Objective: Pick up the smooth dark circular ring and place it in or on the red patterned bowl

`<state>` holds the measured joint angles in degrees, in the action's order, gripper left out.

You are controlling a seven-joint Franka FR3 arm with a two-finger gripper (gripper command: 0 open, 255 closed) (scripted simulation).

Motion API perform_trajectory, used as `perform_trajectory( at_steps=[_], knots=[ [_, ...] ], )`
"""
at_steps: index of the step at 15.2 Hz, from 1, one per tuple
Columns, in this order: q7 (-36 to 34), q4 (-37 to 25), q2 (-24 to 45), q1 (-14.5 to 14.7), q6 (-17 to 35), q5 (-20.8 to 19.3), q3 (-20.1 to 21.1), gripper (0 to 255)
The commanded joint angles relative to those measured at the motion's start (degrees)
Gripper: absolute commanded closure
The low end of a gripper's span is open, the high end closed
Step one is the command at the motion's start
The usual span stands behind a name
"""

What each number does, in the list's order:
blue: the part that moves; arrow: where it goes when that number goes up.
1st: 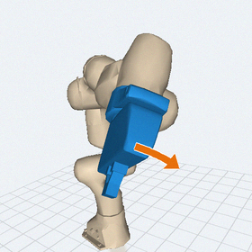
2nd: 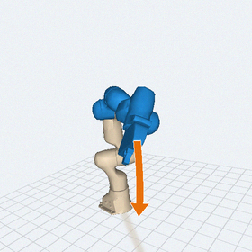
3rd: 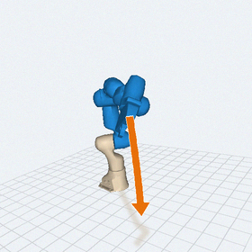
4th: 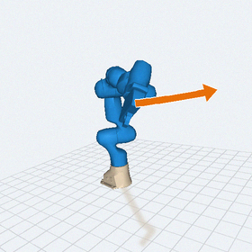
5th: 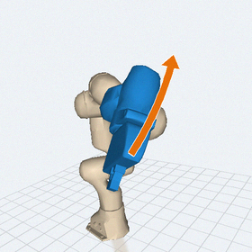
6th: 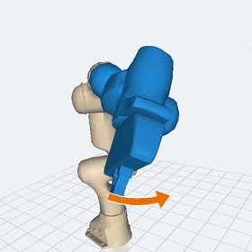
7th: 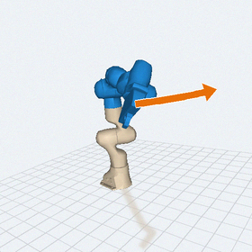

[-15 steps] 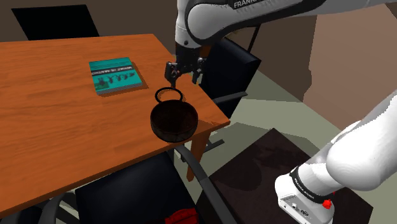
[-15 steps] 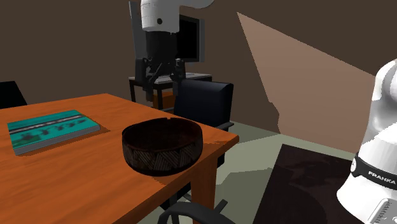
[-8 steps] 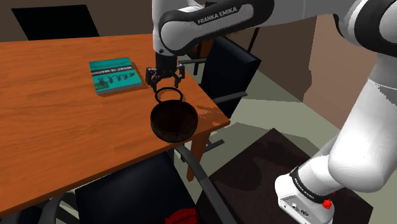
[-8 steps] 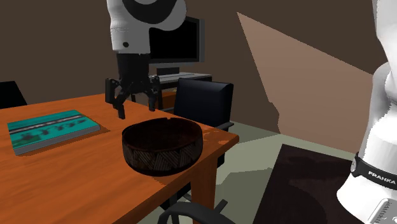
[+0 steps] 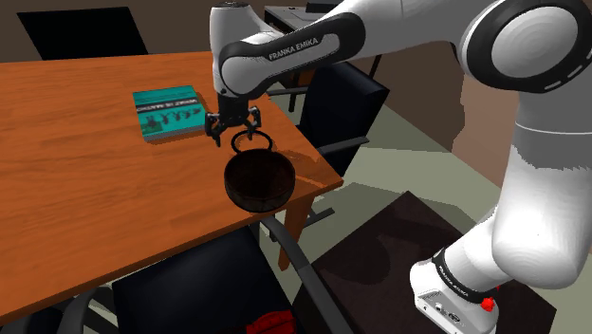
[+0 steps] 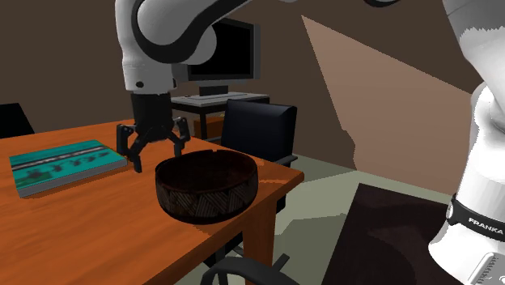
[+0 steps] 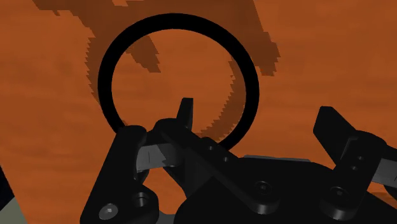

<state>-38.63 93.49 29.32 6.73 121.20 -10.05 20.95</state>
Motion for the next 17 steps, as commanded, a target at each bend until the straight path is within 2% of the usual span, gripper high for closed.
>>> perform_trajectory(
  at_steps=[1, 10, 11, 17],
  knots=[
    [-0.14, 0.50, 0.75, 0.08, 1.25, -0.31, -0.19, 0],
    [-0.29, 0.87, 1.33, 0.18, 2.16, -0.55, -0.33, 0],
    [-0.29, 0.87, 1.33, 0.18, 2.16, -0.55, -0.33, 255],
    [-0.47, 0.65, 1.81, 0.38, 2.41, -0.72, -0.41, 255]
  ],
)
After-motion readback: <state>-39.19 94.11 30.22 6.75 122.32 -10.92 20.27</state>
